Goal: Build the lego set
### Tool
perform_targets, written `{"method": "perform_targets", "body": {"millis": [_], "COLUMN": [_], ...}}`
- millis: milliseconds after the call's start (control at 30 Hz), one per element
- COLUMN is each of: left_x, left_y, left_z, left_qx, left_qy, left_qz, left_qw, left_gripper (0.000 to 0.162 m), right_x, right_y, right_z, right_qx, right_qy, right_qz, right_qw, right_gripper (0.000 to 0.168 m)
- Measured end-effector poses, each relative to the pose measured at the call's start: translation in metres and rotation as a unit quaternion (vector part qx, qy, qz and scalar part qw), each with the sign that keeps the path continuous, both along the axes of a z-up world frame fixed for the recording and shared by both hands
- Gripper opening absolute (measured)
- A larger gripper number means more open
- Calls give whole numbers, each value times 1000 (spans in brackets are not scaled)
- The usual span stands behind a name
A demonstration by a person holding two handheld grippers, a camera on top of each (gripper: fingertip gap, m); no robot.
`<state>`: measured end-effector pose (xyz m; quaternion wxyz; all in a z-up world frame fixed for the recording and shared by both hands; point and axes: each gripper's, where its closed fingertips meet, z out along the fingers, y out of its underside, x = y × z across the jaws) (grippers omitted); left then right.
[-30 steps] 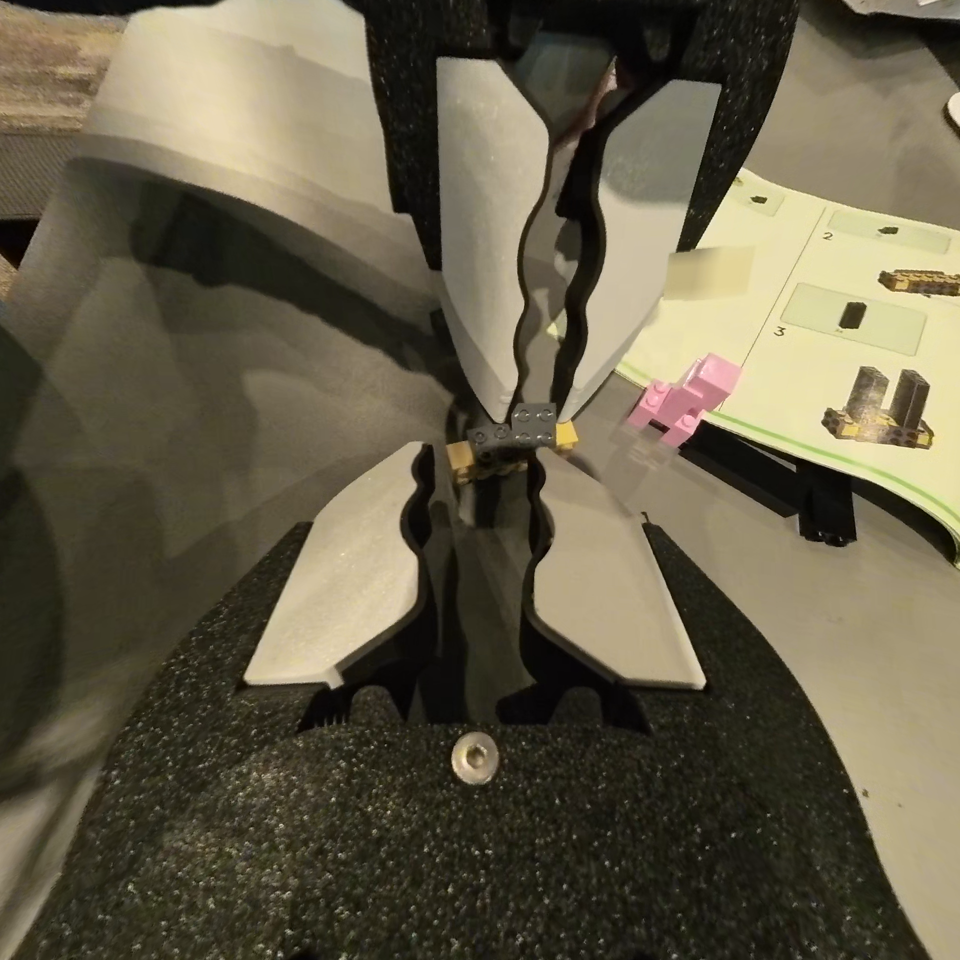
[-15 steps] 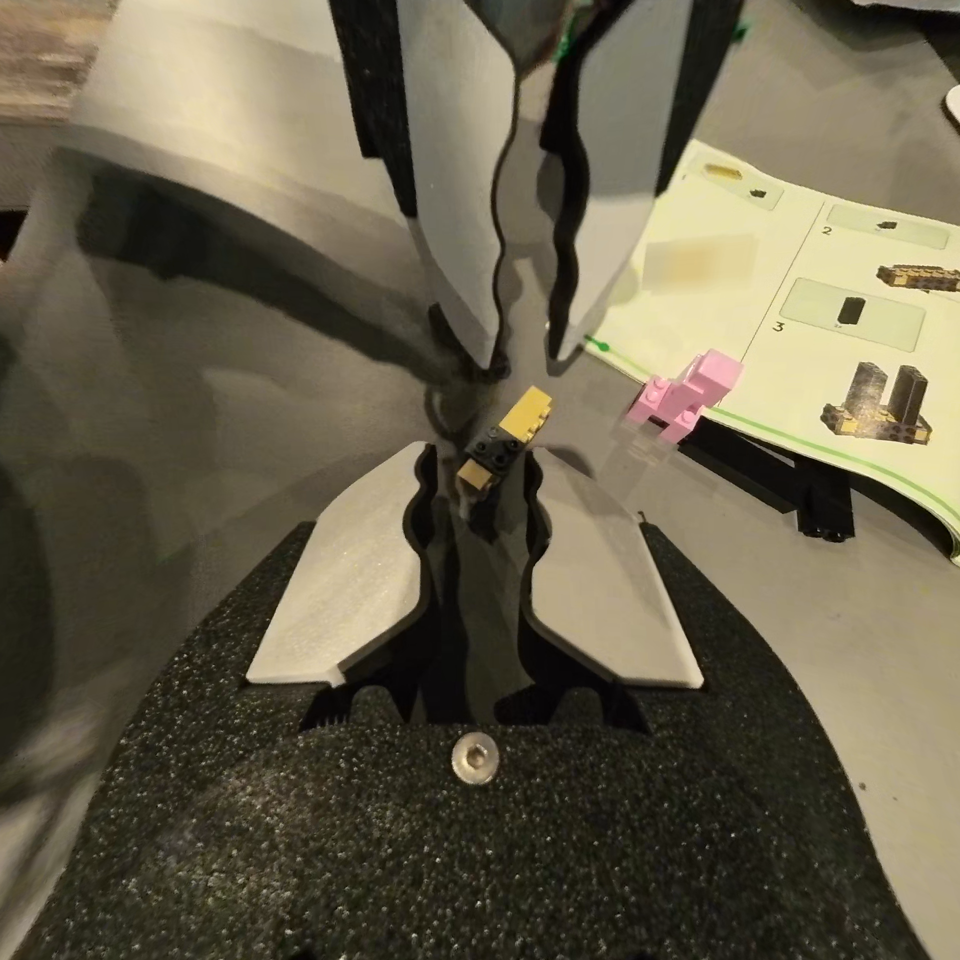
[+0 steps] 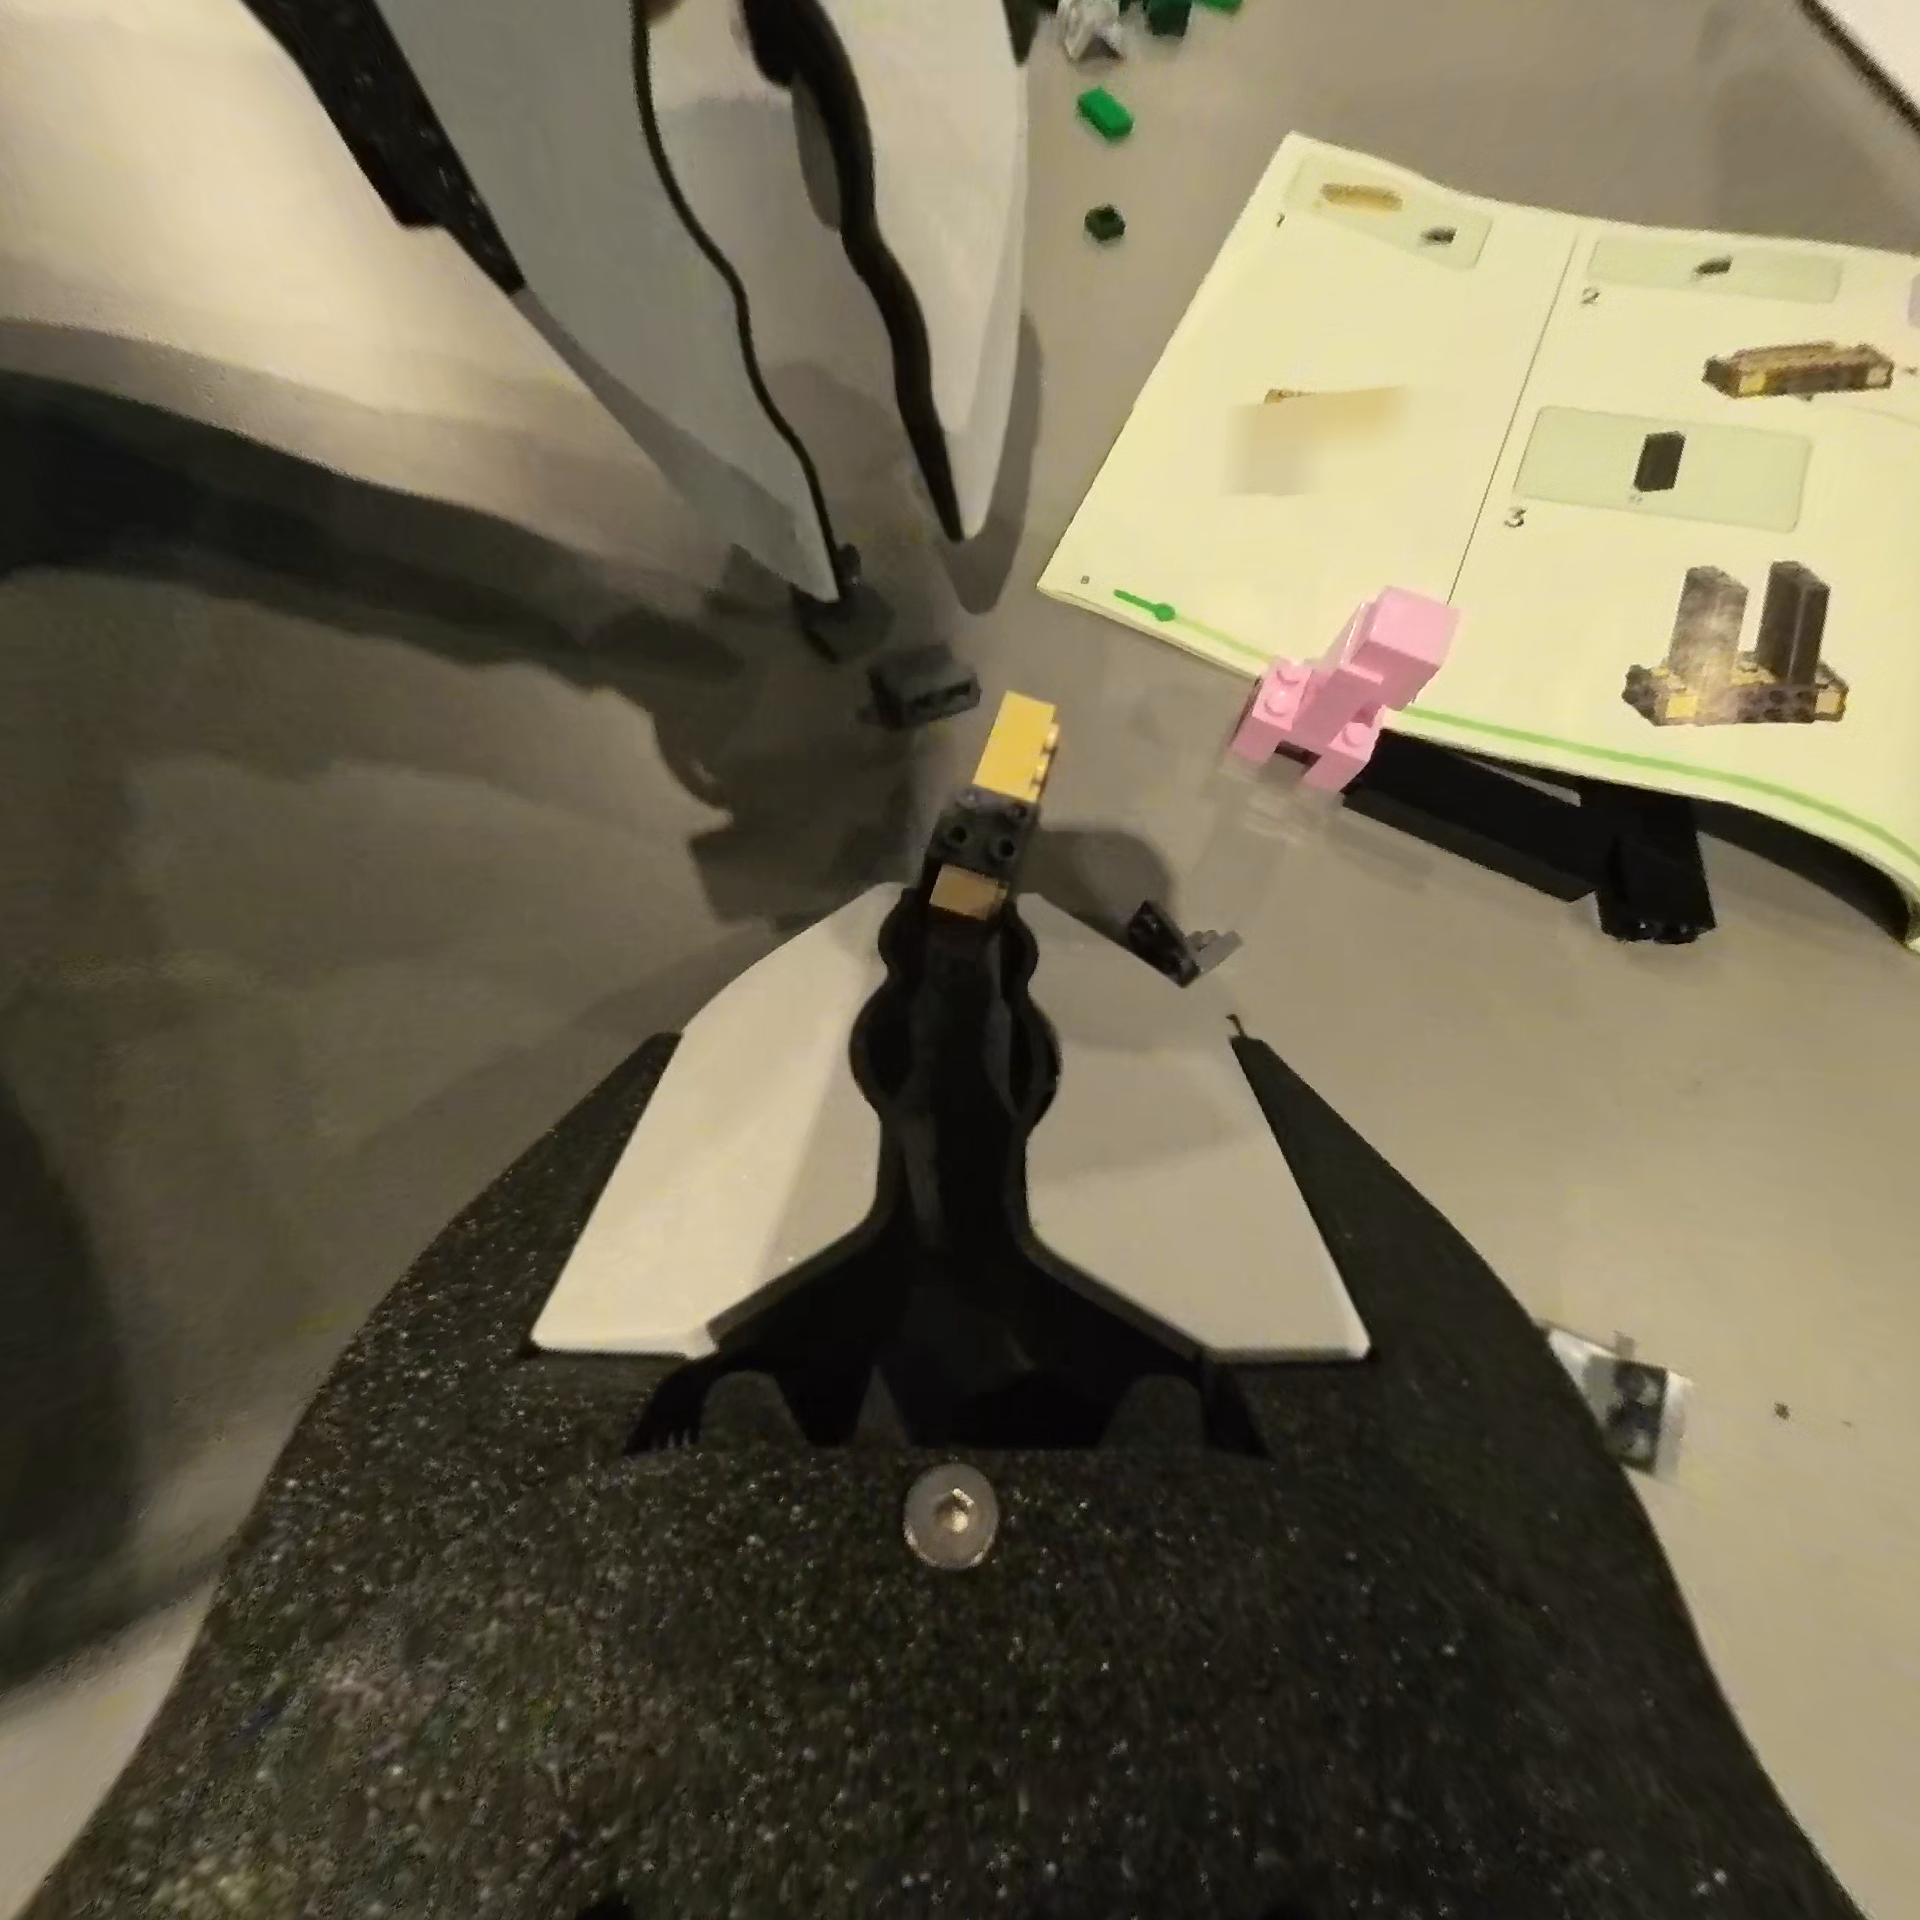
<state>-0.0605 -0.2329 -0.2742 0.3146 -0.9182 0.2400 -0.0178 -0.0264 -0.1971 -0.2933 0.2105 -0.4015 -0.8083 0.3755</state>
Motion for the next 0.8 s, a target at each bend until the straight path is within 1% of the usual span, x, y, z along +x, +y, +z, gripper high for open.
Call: {"method": "perform_targets", "body": {"millis": [33, 133, 233, 300, 400, 533, 567, 600, 800], "left_x": [0, 3, 16, 24, 36, 43, 44, 45, 46], "left_y": [2, 7, 7, 7, 3, 0, -1, -2, -11], "left_z": [2, 9, 15, 20, 27, 34, 35, 35, 38], "left_qx": [13, 47, 67, 84, 99, 113, 113, 113, 113], "left_qy": [-10, -48, -97, -116, -153, -184, -190, -194, -220], "left_qz": [5, 10, -21, -39, -72, -85, -90, -95, -93], "left_qw": [1000, 998, 993, 989, 981, 973, 971, 970, 964], "left_gripper": [22, 30, 33, 32, 22, 21, 15, 14, 18], "right_x": [0, 0, 10, 15, 19, 24, 25, 25, 24], "right_y": [-1, -6, -18, -22, -23, -30, -32, -33, -37], "right_z": [3, 19, 37, 44, 50, 53, 52, 52, 54], "right_qx": [-4, -38, -102, -134, -163, -168, -167, -168, -175], "right_qy": [11, 53, 82, 87, 89, 89, 88, 87, 86], "right_qz": [5, 38, 106, 135, 154, 184, 189, 191, 205], "right_qw": [1000, 997, 986, 978, 970, 964, 964, 963, 959], "right_gripper": [14, 13, 13, 13, 13, 13, 13, 13, 12]}}
